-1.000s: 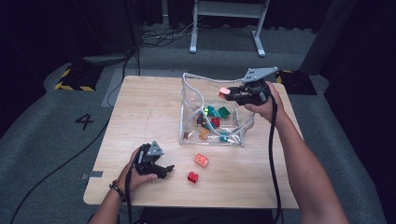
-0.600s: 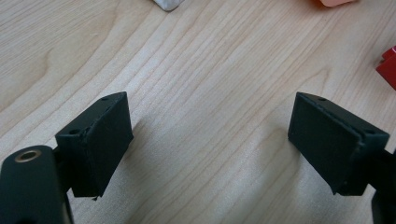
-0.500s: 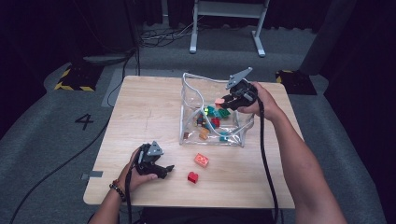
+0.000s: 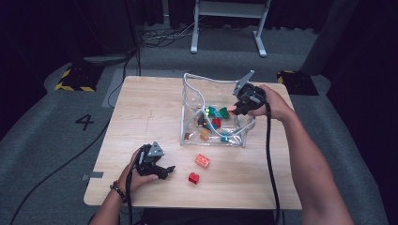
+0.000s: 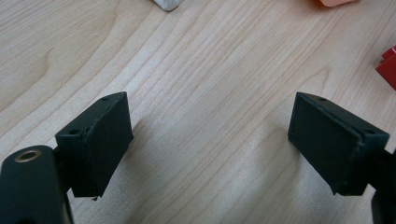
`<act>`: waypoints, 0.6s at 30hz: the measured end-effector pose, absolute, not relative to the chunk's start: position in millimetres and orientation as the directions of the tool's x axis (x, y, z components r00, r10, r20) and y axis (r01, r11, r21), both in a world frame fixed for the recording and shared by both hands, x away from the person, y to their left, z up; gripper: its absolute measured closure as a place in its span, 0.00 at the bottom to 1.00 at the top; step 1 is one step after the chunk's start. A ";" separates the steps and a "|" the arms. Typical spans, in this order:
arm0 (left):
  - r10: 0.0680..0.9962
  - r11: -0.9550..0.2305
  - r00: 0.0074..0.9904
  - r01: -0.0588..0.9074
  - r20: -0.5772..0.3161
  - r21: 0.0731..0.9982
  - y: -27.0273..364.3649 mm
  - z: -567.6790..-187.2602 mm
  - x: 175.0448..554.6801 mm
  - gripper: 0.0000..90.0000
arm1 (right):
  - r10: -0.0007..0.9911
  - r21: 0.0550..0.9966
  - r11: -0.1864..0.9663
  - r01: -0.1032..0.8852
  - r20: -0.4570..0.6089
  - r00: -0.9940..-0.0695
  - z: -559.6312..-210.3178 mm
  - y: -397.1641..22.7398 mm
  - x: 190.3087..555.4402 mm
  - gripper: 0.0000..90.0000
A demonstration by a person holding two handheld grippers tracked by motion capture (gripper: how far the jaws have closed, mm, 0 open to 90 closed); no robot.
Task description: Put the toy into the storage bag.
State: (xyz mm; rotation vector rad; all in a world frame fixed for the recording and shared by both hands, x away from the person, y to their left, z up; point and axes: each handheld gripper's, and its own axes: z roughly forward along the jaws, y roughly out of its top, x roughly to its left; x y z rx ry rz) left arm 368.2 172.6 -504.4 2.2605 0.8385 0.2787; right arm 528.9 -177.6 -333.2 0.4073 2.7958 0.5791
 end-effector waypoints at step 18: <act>0.641 -0.542 0.766 0.494 -0.046 0.680 172.5 -504.5 368.1 0.15 | 0.443 0.583 0.766 0.270 -0.175 -0.879 -324.7 -227.4 520.6 0.62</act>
